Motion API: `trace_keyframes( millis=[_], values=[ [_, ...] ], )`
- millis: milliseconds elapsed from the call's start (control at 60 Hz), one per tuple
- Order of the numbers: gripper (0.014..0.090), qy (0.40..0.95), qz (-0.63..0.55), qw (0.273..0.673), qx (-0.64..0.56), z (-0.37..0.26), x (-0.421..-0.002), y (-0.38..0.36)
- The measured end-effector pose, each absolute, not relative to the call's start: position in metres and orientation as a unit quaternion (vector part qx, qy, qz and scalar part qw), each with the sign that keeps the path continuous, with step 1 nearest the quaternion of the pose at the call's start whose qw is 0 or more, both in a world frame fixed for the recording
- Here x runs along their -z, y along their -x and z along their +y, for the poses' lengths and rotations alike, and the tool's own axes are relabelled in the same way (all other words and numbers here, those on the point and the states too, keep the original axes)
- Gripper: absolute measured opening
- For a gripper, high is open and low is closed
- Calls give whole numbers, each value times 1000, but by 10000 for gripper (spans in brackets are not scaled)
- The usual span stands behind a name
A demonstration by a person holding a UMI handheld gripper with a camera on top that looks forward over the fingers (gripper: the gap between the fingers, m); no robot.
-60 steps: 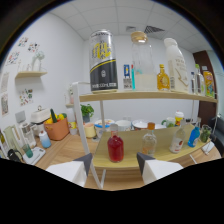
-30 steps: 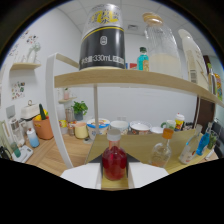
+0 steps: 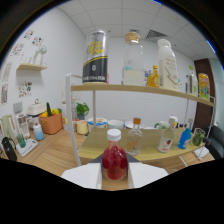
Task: Make me a cup of Vodka Sunrise.
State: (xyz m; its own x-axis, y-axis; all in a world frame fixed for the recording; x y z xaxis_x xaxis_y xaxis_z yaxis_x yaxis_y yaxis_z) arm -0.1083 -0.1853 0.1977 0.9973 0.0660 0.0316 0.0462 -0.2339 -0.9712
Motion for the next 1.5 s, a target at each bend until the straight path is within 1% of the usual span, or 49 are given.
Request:
trace_keyframes(
  millis=[150,267,367,467,567,700,900,983,1050,1100,1217,1283,1367,1433,1500],
  values=[
    [344,803,-11,596,4,-208,-160,72],
    [344,809,20,587,-15,-212,-148,55],
    [345,798,92,588,-95,-210,-157,52],
    [345,772,191,569,-211,-204,-167,52],
    [345,717,295,534,-335,-200,-178,53],
    [344,625,399,477,-471,-198,-192,51],
    [342,476,510,388,-603,-197,-208,33],
    [342,410,538,343,-651,-200,-219,25],
    [342,363,550,317,-682,-200,-221,22],
    [341,341,557,307,-693,-200,-223,19],
    [341,320,568,289,-701,-199,-222,16],
    [341,324,569,289,-698,-199,-220,16],
    [340,353,558,307,-686,-200,-222,20],
    [340,395,536,343,-663,-201,-228,24],
    [341,459,498,402,-617,-202,-239,29]
  ],
)
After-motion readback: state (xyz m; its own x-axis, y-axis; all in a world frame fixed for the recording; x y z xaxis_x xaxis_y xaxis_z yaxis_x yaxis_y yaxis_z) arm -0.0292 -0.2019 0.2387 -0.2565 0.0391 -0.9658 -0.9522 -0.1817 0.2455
